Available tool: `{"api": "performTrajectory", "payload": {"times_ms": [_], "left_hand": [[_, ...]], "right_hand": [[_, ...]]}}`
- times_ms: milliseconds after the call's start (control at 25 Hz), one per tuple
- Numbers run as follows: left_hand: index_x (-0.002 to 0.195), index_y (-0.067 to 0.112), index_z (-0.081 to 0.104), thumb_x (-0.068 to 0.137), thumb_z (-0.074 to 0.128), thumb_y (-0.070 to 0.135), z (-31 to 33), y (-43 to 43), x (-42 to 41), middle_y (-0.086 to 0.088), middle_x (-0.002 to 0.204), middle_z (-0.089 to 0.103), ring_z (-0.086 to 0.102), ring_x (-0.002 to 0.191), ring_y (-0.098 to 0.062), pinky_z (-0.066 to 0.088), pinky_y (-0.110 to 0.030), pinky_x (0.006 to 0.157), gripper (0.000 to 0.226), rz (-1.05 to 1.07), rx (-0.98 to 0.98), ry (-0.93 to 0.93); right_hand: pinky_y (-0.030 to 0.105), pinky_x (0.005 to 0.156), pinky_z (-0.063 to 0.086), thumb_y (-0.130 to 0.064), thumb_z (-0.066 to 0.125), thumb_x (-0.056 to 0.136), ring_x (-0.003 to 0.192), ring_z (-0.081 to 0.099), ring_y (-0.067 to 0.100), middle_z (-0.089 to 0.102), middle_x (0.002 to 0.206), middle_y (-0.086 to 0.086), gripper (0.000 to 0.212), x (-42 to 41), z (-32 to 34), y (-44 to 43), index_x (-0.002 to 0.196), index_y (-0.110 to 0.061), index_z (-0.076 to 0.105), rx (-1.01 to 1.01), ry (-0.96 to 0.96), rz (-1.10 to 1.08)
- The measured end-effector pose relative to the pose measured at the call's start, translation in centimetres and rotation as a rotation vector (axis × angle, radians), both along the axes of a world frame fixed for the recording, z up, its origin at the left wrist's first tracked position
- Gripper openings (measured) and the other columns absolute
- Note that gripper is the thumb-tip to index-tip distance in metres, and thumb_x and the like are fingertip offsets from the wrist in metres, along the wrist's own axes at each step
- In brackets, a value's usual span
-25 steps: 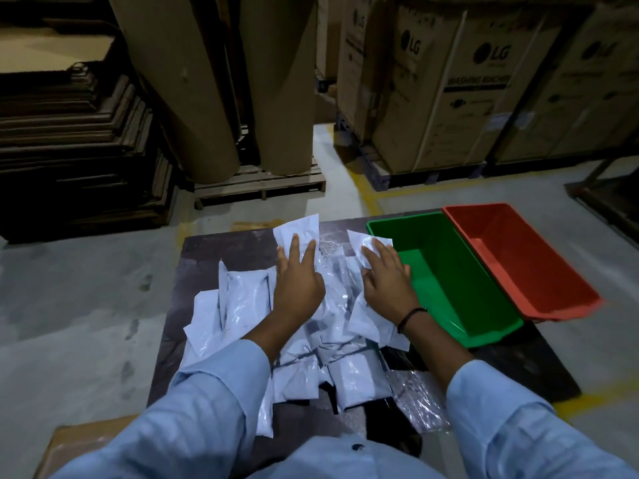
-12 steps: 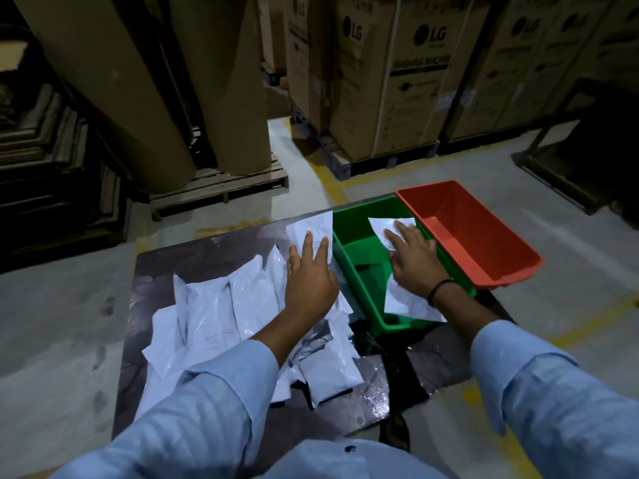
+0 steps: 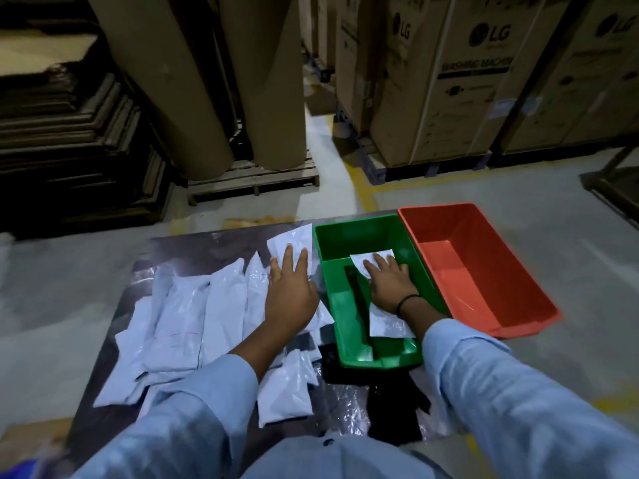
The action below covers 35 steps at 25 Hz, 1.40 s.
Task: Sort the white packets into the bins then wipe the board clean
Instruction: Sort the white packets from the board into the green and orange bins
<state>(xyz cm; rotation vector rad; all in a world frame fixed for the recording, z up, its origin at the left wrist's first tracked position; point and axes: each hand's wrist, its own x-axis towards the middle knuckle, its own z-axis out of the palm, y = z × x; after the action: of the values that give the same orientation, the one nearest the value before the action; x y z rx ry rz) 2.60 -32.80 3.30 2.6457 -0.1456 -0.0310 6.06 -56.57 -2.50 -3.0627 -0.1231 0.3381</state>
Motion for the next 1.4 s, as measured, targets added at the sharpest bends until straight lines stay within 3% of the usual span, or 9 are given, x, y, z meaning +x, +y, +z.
{"api": "performTrajectory", "payload": {"times_ms": [160, 280, 520, 680, 800, 960, 1080, 1240, 1400], "left_hand": [[0.16, 0.02, 0.024, 0.1, 0.043, 0.014, -0.1, -1.9, -0.8, -0.008, 0.17, 0.009, 0.005, 0.155, -0.042, 0.022, -0.054, 0.124, 0.063, 0.085, 0.012, -0.003], [0.159, 0.016, 0.027, 0.099, 0.04, 0.016, -0.4, -3.4, -1.0, -0.011, 0.169, 0.011, 0.006, 0.154, -0.043, 0.016, -0.053, 0.125, 0.061, 0.14, -0.007, -0.008], [0.159, 0.016, 0.028, 0.098, 0.044, 0.012, -0.1, -5.5, -1.1, -0.012, 0.169, 0.013, 0.007, 0.154, -0.043, 0.017, -0.052, 0.125, 0.063, 0.175, 0.007, -0.045], [0.159, 0.017, 0.028, 0.098, 0.04, 0.014, 0.2, -6.0, -0.4, -0.011, 0.169, 0.013, 0.008, 0.154, -0.044, 0.019, -0.052, 0.125, 0.062, 0.132, 0.038, -0.082], [0.16, 0.018, 0.025, 0.098, 0.043, 0.013, 0.9, -7.0, 0.4, -0.01, 0.17, 0.011, 0.005, 0.154, -0.045, 0.018, -0.054, 0.125, 0.064, 0.073, 0.055, -0.081], [0.16, 0.017, 0.023, 0.097, 0.047, 0.012, 1.5, -8.9, 1.6, -0.009, 0.17, 0.008, 0.003, 0.153, -0.046, 0.03, -0.056, 0.119, 0.068, 0.008, 0.02, -0.063], [0.161, 0.018, 0.018, 0.098, 0.048, 0.012, 0.8, -10.6, 1.7, -0.008, 0.17, 0.003, -0.001, 0.154, -0.045, 0.027, -0.053, 0.121, 0.07, -0.039, 0.029, -0.033], [0.162, 0.017, 0.01, 0.097, 0.05, 0.015, -1.9, -13.2, 1.6, -0.009, 0.17, -0.005, -0.006, 0.153, -0.049, 0.015, -0.055, 0.125, 0.076, -0.14, 0.136, 0.047], [0.162, 0.012, 0.008, 0.098, 0.043, 0.014, -5.8, -14.3, 1.3, -0.015, 0.169, -0.009, -0.006, 0.151, -0.054, 0.011, -0.06, 0.123, 0.072, -0.175, 0.262, 0.142]], "right_hand": [[0.057, 0.115, 0.015, -0.019, 0.039, 0.092, 0.146, 0.014, 0.041, 0.019, 0.161, 0.011, 0.06, 0.7, -2.9, -1.3, 0.15, -0.019, 0.025, -0.073, 0.004, 0.084], [0.055, 0.12, 0.007, -0.024, 0.036, 0.095, 0.148, 0.006, 0.043, 0.011, 0.163, 0.016, 0.061, 0.5, -4.7, -2.0, 0.153, -0.014, 0.019, -0.071, 0.041, 0.129], [0.054, 0.12, -0.003, -0.051, 0.028, 0.101, 0.147, -0.011, 0.046, -0.011, 0.162, 0.02, 0.072, 0.3, -6.5, -2.4, 0.157, -0.014, 0.002, -0.011, 0.112, 0.126], [0.054, 0.12, -0.005, -0.057, 0.025, 0.1, 0.147, -0.015, 0.045, -0.015, 0.162, 0.019, 0.076, 0.6, -6.5, -2.3, 0.157, -0.014, -0.001, -0.004, 0.133, 0.113], [0.053, 0.121, 0.001, -0.05, 0.03, 0.101, 0.148, -0.003, 0.044, 0.002, 0.163, 0.02, 0.069, 1.0, -5.1, -1.9, 0.155, -0.012, 0.012, 0.117, 0.088, 0.047], [0.046, 0.122, 0.015, -0.031, 0.041, 0.101, 0.148, 0.02, 0.034, 0.025, 0.16, 0.015, 0.05, 2.4, -0.8, -2.1, 0.148, -0.013, 0.038, 0.495, -0.192, -0.038], [0.04, 0.118, 0.028, -0.019, 0.048, 0.098, 0.142, 0.035, 0.026, 0.041, 0.152, 0.012, 0.042, 3.2, 3.4, -3.1, 0.139, -0.011, 0.051, 0.759, -0.421, -0.095], [0.029, 0.112, 0.033, -0.017, 0.048, 0.097, 0.133, 0.046, 0.023, 0.054, 0.141, 0.014, 0.035, 3.0, 7.6, -4.9, 0.129, -0.007, 0.06, 0.881, -0.635, -0.161], [0.019, 0.11, 0.029, -0.018, 0.049, 0.098, 0.133, 0.046, 0.02, 0.054, 0.141, 0.012, 0.036, 1.6, 8.5, -6.6, 0.13, -0.008, 0.06, 0.853, -0.673, -0.127]]}}
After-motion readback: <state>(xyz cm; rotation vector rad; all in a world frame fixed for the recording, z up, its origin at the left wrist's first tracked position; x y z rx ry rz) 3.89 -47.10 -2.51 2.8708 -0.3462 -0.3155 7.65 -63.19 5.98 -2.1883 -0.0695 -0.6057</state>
